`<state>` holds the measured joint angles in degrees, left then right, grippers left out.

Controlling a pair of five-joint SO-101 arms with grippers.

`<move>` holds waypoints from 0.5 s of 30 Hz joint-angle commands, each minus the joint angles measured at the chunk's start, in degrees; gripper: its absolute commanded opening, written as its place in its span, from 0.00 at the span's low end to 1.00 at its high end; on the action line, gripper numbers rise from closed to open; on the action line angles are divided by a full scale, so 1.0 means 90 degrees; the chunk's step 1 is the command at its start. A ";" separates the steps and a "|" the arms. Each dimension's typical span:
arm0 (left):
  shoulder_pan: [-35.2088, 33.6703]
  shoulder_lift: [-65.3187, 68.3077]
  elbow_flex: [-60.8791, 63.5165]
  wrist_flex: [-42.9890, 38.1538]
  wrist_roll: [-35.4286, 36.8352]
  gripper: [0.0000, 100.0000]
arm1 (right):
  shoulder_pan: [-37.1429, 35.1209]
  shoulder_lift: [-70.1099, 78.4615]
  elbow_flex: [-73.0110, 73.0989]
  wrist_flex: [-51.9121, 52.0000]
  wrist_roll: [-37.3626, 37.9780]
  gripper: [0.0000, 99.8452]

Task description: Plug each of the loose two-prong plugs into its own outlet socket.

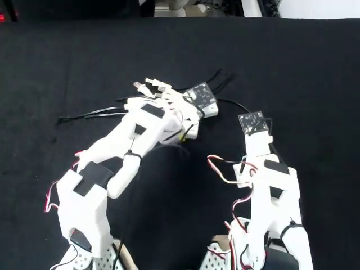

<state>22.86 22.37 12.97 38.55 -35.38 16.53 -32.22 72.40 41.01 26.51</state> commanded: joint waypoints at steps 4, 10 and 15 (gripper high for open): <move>0.0190 -0.0352 -0.0132 0.1495 -0.1582 0.12 | 0.0049 0.0005 -0.0308 -0.0098 0.0049 0.06; 0.0337 -0.0430 -0.0015 0.2696 -0.2628 0.04 | 0.0049 -0.0024 -0.0239 -0.0186 0.0049 0.06; 0.0278 -0.0479 -0.0063 0.3409 -0.2628 0.03 | 0.0049 -0.0024 -0.0239 -0.0186 0.0049 0.06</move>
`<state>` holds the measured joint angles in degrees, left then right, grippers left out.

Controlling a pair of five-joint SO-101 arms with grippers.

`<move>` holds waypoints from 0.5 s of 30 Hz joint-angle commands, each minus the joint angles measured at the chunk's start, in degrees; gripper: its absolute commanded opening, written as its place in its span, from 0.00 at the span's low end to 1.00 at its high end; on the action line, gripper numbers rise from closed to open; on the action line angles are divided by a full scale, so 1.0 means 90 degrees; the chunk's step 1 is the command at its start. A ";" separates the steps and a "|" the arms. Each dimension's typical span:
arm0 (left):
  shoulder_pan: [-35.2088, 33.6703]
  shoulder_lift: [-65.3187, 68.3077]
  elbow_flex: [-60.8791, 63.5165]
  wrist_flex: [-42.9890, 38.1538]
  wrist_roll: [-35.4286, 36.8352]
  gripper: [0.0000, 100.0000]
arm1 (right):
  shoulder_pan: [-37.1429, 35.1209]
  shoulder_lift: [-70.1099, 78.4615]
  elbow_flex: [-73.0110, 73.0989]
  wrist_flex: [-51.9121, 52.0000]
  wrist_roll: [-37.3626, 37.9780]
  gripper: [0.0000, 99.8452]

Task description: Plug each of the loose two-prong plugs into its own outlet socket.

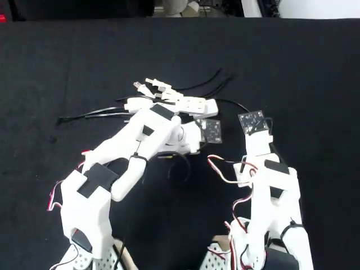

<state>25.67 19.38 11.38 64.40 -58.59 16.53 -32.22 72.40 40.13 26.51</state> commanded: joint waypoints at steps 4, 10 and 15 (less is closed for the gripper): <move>-0.0210 -0.0156 0.0317 0.0957 -0.0029 0.03 | 0.0078 -0.0024 -0.0249 -0.0088 0.0000 0.06; -0.0347 -0.1455 0.1744 0.0938 0.0654 0.03 | 0.0078 -0.0024 -0.0249 -0.0088 0.0000 0.06; -0.0454 -0.3858 0.3941 -0.0029 0.1338 0.03 | 0.0059 -0.0024 -0.0249 -0.0088 0.0000 0.06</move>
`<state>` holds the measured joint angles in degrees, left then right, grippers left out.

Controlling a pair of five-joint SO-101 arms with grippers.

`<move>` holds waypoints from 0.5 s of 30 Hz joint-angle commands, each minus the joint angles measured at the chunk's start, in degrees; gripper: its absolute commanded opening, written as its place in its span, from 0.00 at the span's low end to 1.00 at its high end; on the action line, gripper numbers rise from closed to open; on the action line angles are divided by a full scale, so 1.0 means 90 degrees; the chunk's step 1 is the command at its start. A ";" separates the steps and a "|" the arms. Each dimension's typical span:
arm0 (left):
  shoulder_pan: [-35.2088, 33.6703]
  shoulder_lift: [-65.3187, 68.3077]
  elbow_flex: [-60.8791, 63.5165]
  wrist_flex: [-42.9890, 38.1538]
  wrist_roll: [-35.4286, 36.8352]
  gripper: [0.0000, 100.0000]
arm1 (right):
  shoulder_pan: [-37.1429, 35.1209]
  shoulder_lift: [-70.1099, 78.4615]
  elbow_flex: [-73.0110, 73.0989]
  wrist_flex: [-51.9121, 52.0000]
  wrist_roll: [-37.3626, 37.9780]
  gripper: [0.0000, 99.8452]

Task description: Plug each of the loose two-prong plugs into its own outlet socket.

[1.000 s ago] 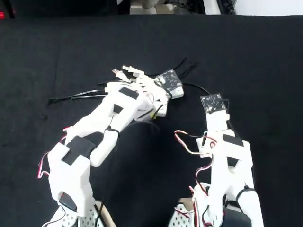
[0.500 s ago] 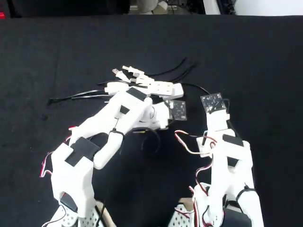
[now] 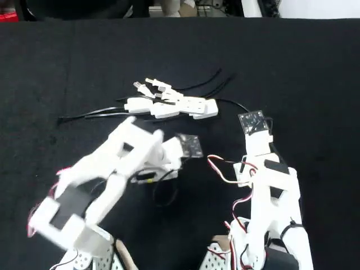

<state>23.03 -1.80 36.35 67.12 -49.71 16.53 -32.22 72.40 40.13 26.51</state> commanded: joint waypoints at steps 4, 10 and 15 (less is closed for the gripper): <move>-0.0542 -0.3145 0.2535 -0.0322 0.0440 0.03 | 0.0059 -0.0024 -0.0249 -0.0088 0.0000 0.06; -0.1617 -0.4972 0.3150 0.0234 0.0752 0.24 | 0.0049 -0.0024 -0.0249 -0.0078 0.0039 0.06; -0.1646 -0.6535 0.3101 0.1104 0.1348 0.27 | -0.0371 -0.0024 -0.0405 -0.0029 0.0391 0.06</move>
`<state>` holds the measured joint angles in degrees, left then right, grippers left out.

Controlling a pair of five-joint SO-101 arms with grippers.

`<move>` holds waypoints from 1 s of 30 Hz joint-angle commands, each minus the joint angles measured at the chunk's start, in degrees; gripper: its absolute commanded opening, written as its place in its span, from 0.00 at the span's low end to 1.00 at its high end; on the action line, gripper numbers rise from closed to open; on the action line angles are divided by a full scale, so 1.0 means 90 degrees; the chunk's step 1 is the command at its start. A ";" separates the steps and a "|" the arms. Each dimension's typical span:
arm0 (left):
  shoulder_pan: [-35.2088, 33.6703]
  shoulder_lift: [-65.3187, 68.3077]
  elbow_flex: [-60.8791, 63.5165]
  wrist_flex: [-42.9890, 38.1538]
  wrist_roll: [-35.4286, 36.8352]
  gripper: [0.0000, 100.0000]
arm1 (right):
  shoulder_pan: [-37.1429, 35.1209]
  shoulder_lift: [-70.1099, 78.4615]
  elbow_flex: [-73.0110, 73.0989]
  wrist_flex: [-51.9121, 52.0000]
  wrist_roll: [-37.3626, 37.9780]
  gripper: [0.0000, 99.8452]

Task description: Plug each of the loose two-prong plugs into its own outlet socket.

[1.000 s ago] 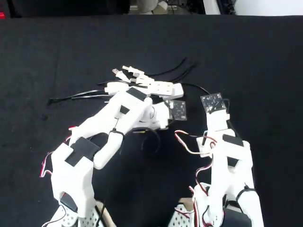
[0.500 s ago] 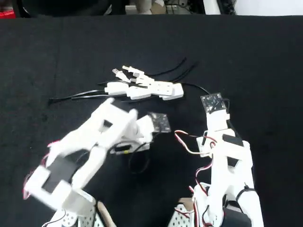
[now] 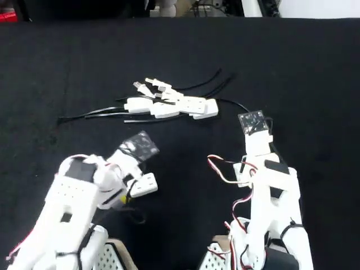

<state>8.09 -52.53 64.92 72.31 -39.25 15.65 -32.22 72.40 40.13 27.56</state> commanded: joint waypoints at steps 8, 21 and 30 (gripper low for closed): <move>-0.0757 -0.3917 -0.0249 0.0899 0.1397 0.27 | -0.0567 0.0288 -0.3287 0.2178 0.0781 0.06; -0.2173 -0.5685 0.1998 -0.0488 0.2628 0.27 | -0.2129 0.3932 -0.7087 0.2520 -0.2383 0.06; -0.3013 -0.5685 0.2779 -0.0654 0.2598 0.27 | -0.3526 0.5133 -0.8669 0.2676 0.0586 0.08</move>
<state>-17.67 -103.34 89.36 67.74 -16.22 -12.48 12.70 0.31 66.07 28.00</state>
